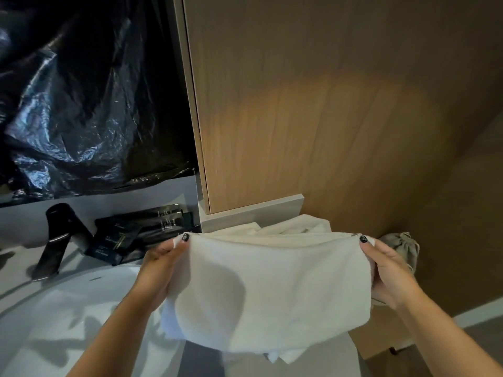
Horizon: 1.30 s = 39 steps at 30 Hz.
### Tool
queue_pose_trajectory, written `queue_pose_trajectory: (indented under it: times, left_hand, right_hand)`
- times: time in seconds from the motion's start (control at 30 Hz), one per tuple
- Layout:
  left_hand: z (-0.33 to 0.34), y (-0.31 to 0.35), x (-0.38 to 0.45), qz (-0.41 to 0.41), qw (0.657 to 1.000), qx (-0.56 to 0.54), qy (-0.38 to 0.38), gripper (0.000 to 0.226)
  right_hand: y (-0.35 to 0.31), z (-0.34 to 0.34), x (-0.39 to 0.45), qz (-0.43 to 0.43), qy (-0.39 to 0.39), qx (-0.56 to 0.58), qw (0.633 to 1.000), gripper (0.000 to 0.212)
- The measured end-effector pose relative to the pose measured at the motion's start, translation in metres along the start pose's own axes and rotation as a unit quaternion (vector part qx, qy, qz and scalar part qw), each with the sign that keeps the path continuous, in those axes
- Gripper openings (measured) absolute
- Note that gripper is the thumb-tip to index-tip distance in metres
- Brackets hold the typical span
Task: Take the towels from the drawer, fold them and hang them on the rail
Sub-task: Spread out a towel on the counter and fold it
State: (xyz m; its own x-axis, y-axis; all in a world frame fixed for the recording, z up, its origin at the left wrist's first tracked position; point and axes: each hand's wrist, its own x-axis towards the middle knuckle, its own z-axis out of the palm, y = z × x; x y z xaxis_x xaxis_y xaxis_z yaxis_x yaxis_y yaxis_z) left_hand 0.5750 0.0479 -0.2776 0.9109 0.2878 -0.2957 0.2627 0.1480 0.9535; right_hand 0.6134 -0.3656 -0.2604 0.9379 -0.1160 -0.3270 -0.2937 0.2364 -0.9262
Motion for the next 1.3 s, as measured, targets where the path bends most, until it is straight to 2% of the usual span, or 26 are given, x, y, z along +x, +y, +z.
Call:
queue_pose_trajectory:
  times: [0.2, 0.37, 0.57, 0.77, 0.87, 1.0, 1.1, 1.17, 1.3]
  left_hand:
    - [0.008, 0.009, -0.045, 0.054, 0.994, -0.063, 0.064, 0.024]
    - [0.015, 0.014, -0.091, 0.097, 0.986, -0.129, 0.049, 0.023]
    - [0.026, 0.002, -0.15, 0.171, 0.967, -0.016, 0.19, 0.021]
    - [0.009, -0.029, -0.183, 0.202, 0.943, 0.096, 0.248, 0.032]
    - [-0.006, -0.045, -0.193, 0.177, 0.942, 0.154, 0.241, 0.039]
    - [-0.029, -0.066, -0.204, 0.129, 0.955, 0.187, 0.19, 0.048]
    - [-0.057, -0.082, -0.209, 0.045, 0.975, 0.167, 0.14, 0.049]
    - [-0.079, -0.092, -0.214, 0.004, 0.982, 0.151, 0.117, 0.042]
    - [-0.124, -0.104, -0.22, -0.015, 0.984, 0.15, 0.1, 0.048]
  right_hand:
    - [-0.018, -0.006, -0.042, -0.06, 0.043, -0.005, 0.997, 0.016]
    - [-0.03, -0.015, -0.086, -0.165, 0.095, -0.039, 0.981, 0.015]
    - [-0.021, -0.031, -0.12, -0.274, 0.145, -0.087, 0.947, 0.015]
    - [0.018, -0.039, -0.14, -0.283, 0.134, -0.128, 0.941, 0.015]
    - [0.04, -0.044, -0.146, -0.281, 0.131, -0.162, 0.937, 0.013]
    - [0.076, -0.046, -0.155, -0.268, 0.13, -0.201, 0.933, 0.016]
    - [0.101, -0.044, -0.165, -0.238, 0.121, -0.24, 0.933, 0.016]
    - [0.118, -0.039, -0.176, -0.217, 0.117, -0.255, 0.935, 0.022]
    - [0.152, -0.012, -0.197, -0.18, 0.124, -0.261, 0.94, 0.03]
